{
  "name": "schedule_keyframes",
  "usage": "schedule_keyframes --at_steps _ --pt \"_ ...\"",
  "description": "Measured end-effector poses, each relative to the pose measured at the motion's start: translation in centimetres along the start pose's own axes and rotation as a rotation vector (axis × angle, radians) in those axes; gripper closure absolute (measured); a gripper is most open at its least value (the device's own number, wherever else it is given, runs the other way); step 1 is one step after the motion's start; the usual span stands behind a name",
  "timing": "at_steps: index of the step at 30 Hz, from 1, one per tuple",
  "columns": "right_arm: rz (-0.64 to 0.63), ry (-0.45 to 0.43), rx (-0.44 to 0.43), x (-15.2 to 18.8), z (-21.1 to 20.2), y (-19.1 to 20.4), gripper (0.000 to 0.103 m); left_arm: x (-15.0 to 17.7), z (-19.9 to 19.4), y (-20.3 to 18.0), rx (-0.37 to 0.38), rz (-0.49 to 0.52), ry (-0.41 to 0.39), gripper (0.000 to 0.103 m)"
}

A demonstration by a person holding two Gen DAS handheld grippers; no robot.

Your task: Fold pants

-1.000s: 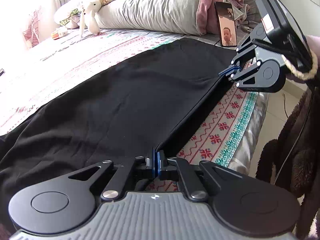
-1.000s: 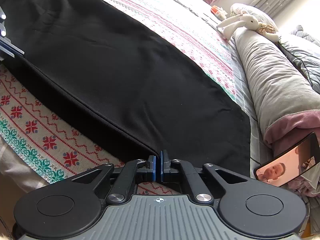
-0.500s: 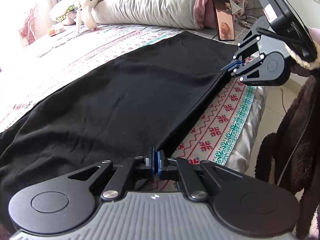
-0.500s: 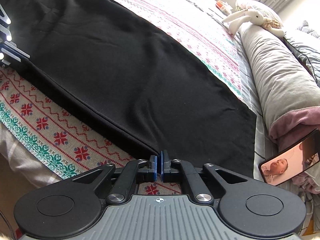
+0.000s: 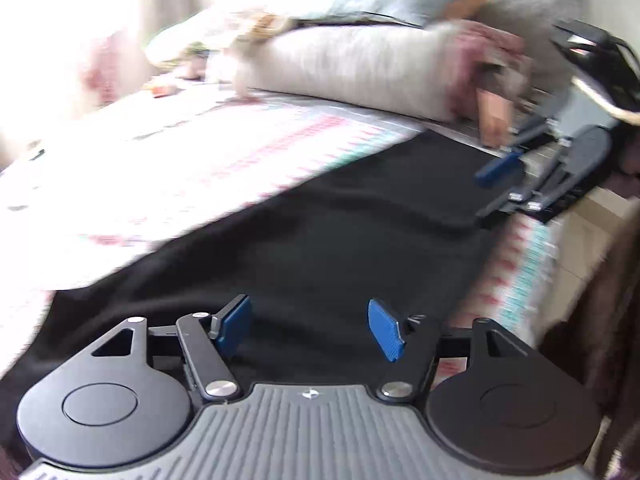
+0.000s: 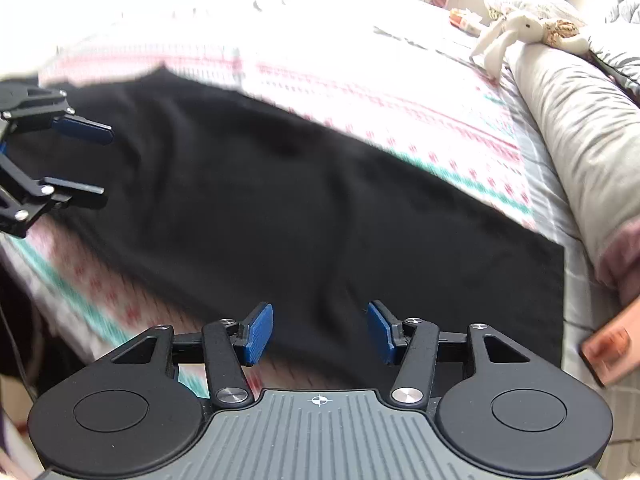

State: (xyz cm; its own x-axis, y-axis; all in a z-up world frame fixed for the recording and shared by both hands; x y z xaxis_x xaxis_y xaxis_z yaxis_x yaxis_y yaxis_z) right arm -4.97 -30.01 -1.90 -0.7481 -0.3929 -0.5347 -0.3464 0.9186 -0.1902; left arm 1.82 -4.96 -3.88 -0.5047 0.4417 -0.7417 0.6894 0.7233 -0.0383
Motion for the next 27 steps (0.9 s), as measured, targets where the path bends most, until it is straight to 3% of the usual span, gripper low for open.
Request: schedule_keyframes --at_steps 6,10,13,15,17,20,23,27 --pt "0.026 -0.066 -0.036 -5.7 2.7 1.1 0.044 -2.4 -0.4 10.0 -0.198 -0.17 -0.026 0.013" --pt "0.026 -0.085 -0.112 -8.9 4.7 2.1 0.044 -2.7 -0.1 15.8 -0.254 -0.305 -0.039 0.007" --pt "0.004 -0.105 -0.2 -11.9 6.0 3.2 0.044 -2.1 0.7 18.4 -0.246 -0.393 -0.061 0.008" --pt "0.003 -0.118 -0.261 -14.3 6.9 3.9 0.044 -1.3 1.5 19.5 -0.195 -0.462 -0.056 0.013" --pt "0.015 -0.125 -0.32 -17.1 8.3 4.5 0.044 -0.8 2.4 20.1 -0.146 -0.5 -0.017 0.027" --pt "0.049 -0.124 -0.429 -21.4 11.0 5.8 0.044 -0.7 3.7 20.4 -0.123 -0.492 0.028 0.04" --pt "0.079 -0.114 -0.517 -25.5 14.7 7.6 0.044 0.7 4.2 21.4 -0.085 -0.543 0.084 0.043" --pt "0.16 -0.083 -0.648 -29.8 19.2 9.7 0.044 2.1 5.0 21.5 -0.064 -0.54 0.132 0.044"
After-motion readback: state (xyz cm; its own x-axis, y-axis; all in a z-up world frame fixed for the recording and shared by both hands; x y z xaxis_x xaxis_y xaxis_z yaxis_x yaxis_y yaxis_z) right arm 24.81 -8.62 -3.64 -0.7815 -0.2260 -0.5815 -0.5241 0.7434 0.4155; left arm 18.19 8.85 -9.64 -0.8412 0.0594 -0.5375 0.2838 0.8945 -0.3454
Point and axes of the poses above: each gripper's, at about its wrist camera, not at the fingertips, and z roughly the way its jaws point, y to its left, x to its underside, the point moved 5 cm from there along z, roughly the way its jaws point, and after that the axes turned 12 degrees about -z, right-handed, at the moved point
